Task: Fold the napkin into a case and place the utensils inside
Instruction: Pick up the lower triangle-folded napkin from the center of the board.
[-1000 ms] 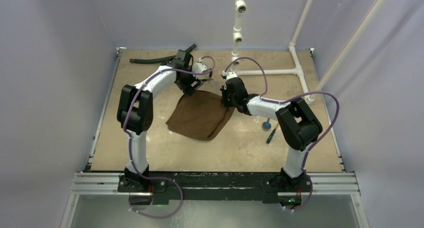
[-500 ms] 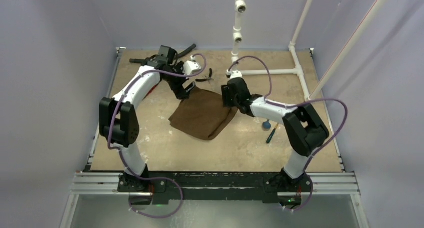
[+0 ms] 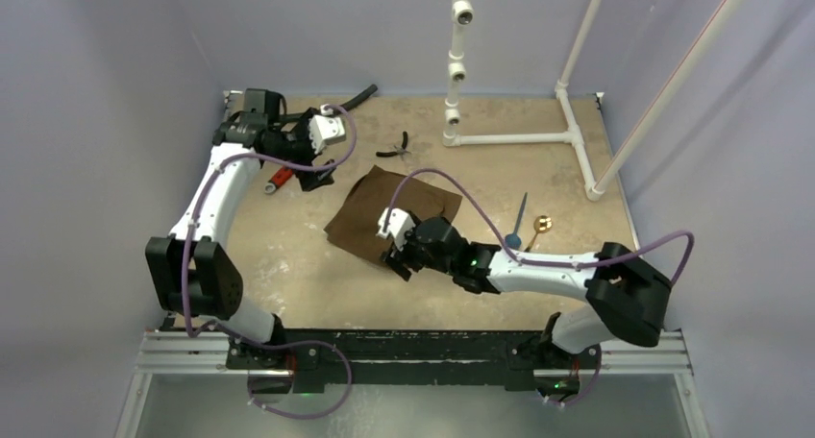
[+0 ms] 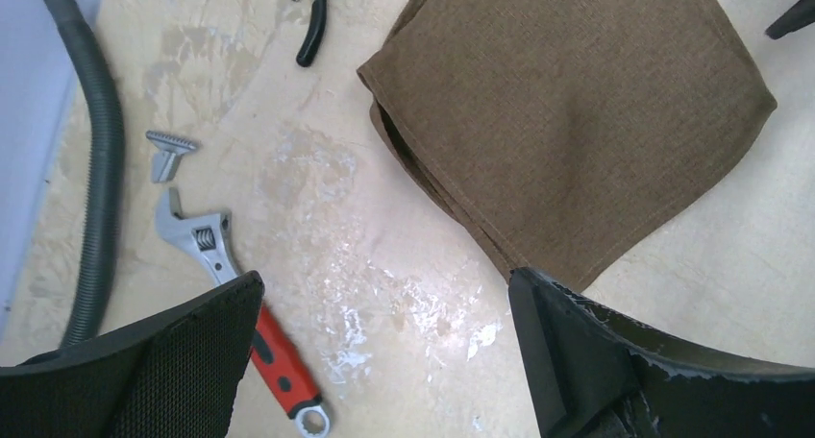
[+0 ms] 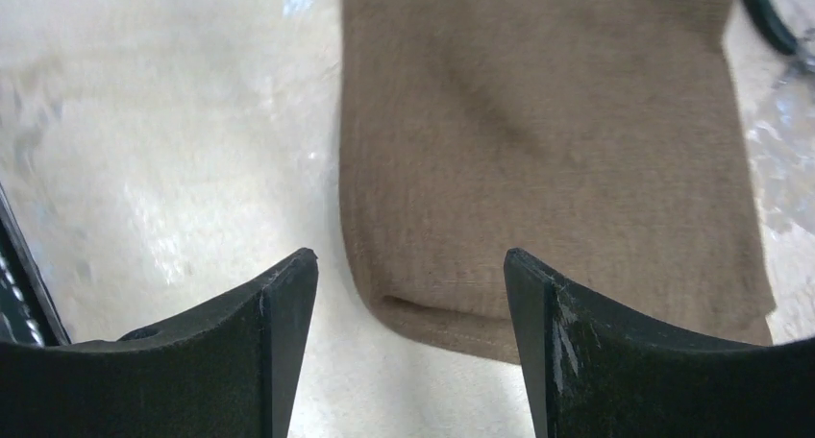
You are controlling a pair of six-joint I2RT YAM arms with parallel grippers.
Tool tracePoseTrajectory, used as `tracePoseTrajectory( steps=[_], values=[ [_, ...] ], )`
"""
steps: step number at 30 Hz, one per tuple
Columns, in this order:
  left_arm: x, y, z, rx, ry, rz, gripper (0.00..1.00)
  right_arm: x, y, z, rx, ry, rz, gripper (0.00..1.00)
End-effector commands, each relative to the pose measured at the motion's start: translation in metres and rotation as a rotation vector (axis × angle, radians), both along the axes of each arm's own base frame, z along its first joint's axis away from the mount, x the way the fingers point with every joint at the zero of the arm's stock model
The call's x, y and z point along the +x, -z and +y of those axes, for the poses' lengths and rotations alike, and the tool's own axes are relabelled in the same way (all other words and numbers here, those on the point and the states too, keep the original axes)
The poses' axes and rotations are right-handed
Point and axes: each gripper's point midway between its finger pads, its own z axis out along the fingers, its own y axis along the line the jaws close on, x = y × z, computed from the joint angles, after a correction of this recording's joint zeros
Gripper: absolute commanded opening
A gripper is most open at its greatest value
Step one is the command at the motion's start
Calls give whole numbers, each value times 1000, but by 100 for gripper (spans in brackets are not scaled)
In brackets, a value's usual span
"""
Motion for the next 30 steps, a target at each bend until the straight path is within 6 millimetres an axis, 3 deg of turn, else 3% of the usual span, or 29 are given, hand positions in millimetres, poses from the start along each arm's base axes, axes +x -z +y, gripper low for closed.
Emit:
tracePoseTrajectory(
  steps=[1,6,9,12,17,22,30],
  values=[
    [-5,4,-4,-1,87,-92,99,-13,12,20,-106,-177,-71,74],
    [0,9,-7,-23,82,-130,99,-7,49,26,-236,-209,-80,71],
    [-1,3,-10,-44,82,-140,99,-4,59,27,-269,-211,-87,71],
    [-8,10,-10,-28,119,-137,99,-7,73,27,-290,-209,-37,69],
    [-31,37,-6,65,276,-174,99,2,90,18,-315,-133,28,59],
    [-48,66,-13,137,380,-222,99,18,90,8,-257,-32,122,46],
    [-89,138,-23,305,631,-201,98,28,84,0,-163,4,187,52]
  ],
)
